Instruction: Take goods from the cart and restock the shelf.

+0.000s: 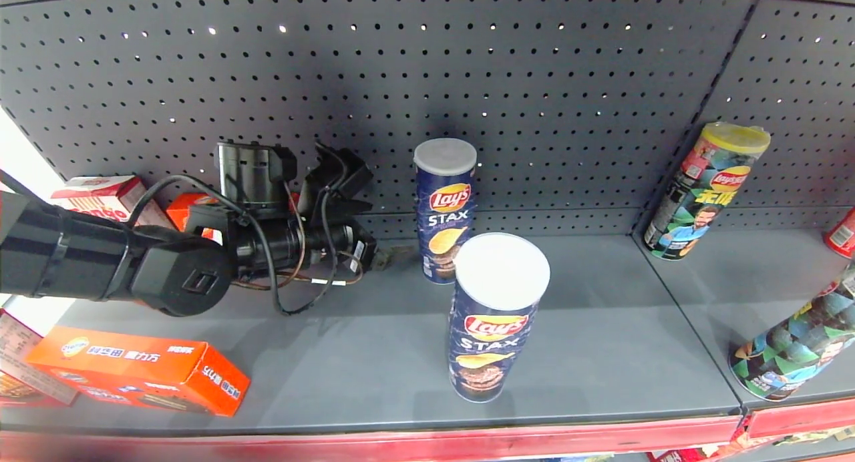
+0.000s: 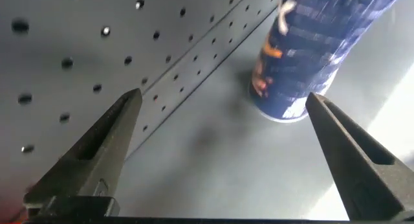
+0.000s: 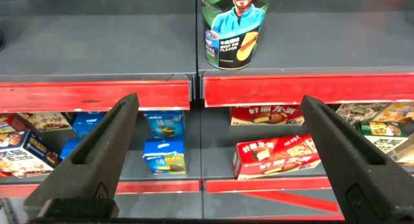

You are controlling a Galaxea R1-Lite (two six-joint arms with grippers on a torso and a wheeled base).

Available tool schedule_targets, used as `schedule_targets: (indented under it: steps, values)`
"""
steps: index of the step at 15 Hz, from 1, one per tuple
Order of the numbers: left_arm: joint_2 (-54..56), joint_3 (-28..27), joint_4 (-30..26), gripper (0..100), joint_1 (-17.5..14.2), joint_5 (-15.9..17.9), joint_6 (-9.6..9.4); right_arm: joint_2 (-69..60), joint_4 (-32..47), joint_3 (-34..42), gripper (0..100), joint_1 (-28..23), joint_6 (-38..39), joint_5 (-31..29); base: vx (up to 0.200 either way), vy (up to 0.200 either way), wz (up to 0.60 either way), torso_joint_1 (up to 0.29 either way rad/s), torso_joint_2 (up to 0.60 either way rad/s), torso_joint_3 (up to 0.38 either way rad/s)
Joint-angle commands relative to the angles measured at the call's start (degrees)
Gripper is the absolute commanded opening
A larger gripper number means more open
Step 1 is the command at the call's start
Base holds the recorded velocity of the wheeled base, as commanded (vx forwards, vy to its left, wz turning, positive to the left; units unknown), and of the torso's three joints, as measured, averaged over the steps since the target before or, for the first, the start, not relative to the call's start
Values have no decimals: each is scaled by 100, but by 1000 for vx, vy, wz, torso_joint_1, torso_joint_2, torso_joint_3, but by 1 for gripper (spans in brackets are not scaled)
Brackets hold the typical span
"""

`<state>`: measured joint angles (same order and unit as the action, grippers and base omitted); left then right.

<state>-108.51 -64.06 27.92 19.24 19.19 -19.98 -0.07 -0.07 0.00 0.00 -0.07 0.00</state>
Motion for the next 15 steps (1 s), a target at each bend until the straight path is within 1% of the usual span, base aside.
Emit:
schedule_targets:
  steps: [1, 2, 3, 4, 5, 6, 7, 8, 9, 10, 11, 15]
  values:
    - [172, 394, 249, 100, 19, -152, 3, 7, -1, 0, 100, 0, -1, 0, 0, 0, 0, 0, 0, 0]
    - [304, 746, 627, 100, 45, -433, -15, 7, -1, 0, 100, 0, -1, 0, 0, 0, 0, 0, 0, 0]
    - [330, 904, 891, 100, 63, -723, -41, 7, -1, 0, 100, 0, -1, 0, 0, 0, 0, 0, 0, 0]
    - [339, 992, 1049, 100, 107, -1128, -76, 7, -1, 0, 100, 0, -1, 0, 0, 0, 0, 0, 0, 0]
    - [339, 1010, 1102, 100, 177, -1409, -120, 7, -1, 0, 100, 0, -1, 0, 0, 0, 0, 0, 0, 0]
    - [330, 1001, 1172, 100, 247, -1796, -226, 7, -1, 0, 100, 0, -1, 0, 0, 0, 0, 0, 0, 0]
    - [330, 1010, 1234, 100, 282, -2200, -410, 7, -1, 0, 100, 0, -1, 0, 0, 0, 0, 0, 0, 0]
    - [322, 1010, 1269, 100, 361, -2525, -489, 7, -1, 0, 100, 9, -1, 0, 0, 0, 0, 0, 0, 0]
    - [322, 1010, 1322, 100, 370, -2666, -489, 7, -1, 0, 100, 0, -1, 0, 0, 0, 0, 0, 0, 0]
    - [278, 1018, 1489, 100, 441, -3044, -498, 7, -1, 0, 100, 0, -1, 0, 0, 0, 0, 0, 0, 0]
    - [251, 1027, 1550, 100, 485, -3123, -489, 7, -1, 0, 100, 0, -1, 0, 0, 0, 0, 0, 0, 0]
    - [23, 957, 1612, 100, 660, -3140, -463, 7, -1, 0, 100, 9, -1, 0, 0, 0, 0, 0, 0, 0]
